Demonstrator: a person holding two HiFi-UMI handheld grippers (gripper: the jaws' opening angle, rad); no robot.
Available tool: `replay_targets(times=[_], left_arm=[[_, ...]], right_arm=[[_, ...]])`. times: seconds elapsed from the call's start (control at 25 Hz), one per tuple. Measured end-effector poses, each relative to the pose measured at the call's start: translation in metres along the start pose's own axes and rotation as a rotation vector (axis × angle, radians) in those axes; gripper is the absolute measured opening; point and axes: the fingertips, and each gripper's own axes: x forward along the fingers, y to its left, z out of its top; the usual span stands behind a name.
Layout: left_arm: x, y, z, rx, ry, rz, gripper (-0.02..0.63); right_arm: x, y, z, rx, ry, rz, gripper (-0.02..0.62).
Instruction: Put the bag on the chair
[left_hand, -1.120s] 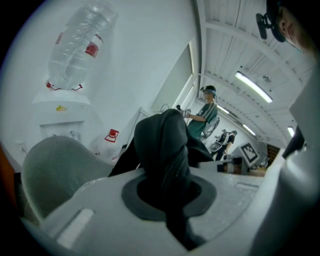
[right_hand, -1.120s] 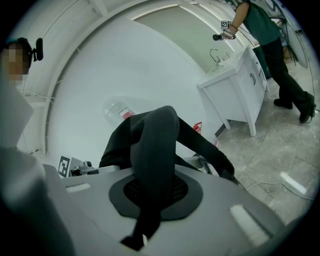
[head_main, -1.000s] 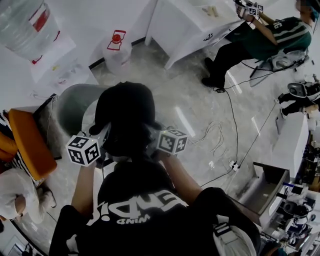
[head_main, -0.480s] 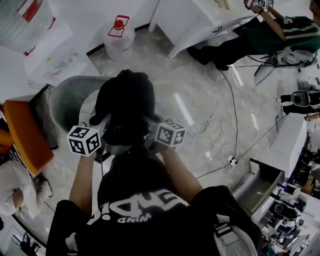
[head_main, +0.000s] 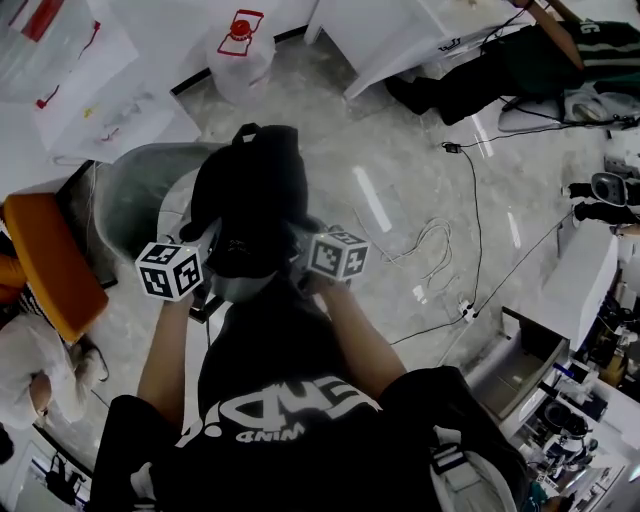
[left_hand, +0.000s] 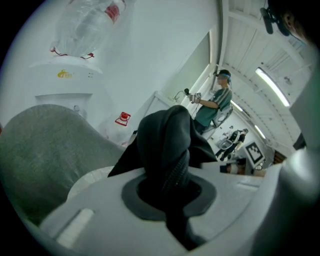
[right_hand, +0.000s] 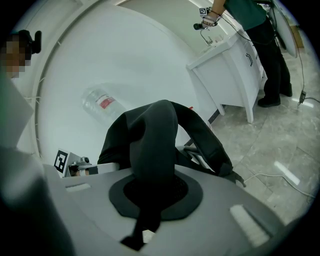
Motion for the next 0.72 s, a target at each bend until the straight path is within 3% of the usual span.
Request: replay_targets(times=[0.32,0.72], left_arm=[[0.024,0.028,-0.011,-0.045,0.029,0.025,0.025],[0.051,0.048,-0.004,-0.047,0.039,0.043,0.026]], right_arm=[[0.026,-0.025,-0.009,0.009,0.061,-0.022,0.011],[0.048,-0.047,0.003,0.033,0.048,-0.049,0.012]])
